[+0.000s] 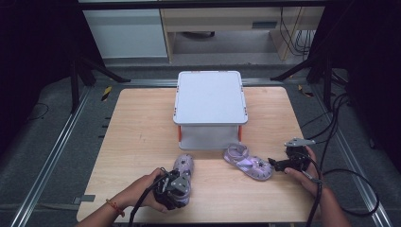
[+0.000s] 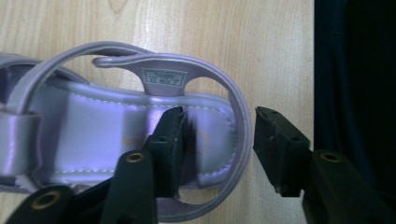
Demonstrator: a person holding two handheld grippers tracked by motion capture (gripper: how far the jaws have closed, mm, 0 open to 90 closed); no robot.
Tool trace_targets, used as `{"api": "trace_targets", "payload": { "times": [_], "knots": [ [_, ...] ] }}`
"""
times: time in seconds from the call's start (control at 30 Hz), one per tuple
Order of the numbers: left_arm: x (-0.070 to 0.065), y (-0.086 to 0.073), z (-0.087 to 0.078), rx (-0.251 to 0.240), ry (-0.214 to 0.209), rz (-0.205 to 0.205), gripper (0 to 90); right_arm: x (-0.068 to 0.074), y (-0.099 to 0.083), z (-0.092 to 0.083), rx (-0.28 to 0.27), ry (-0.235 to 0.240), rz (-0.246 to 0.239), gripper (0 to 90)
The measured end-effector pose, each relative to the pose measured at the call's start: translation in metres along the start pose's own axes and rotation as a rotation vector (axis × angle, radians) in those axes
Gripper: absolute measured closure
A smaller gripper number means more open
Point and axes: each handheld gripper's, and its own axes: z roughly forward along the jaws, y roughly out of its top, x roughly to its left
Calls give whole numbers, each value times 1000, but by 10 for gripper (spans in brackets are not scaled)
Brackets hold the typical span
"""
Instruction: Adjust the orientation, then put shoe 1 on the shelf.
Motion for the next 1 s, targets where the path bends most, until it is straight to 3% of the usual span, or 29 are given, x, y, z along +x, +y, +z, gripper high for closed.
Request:
{"api": "trace_targets", "payload": {
  "times": [0.13, 0.27, 0.3, 0.37, 0.4, 0.43, 0.77, 1.0],
  "knots": [
    [-3, 1, 0, 4, 9, 21, 586, 0, 1, 1, 1, 0, 1, 5],
    [-4, 1, 0, 1, -13, 30, 685, 0, 1, 1, 1, 1, 1, 5],
    [0, 0, -1, -5, -7, 12, 781, 0, 1, 1, 1, 1, 1, 5],
    [1, 0, -1, -8, -12, 17, 789, 0, 1, 1, 1, 1, 1, 5],
    [0, 0, -1, -7, -11, 26, 789, 0, 1, 1, 1, 1, -1, 5],
    [-2, 1, 0, 0, -7, 62, 833, 0, 1, 1, 2, 3, -2, 5],
    [0, 6, -1, 17, -11, 93, 855, 0, 1, 1, 2, 3, -2, 5],
    [5, 22, -13, -25, 44, 117, 858, 0, 1, 1, 2, 4, -1, 5]
  ]
}}
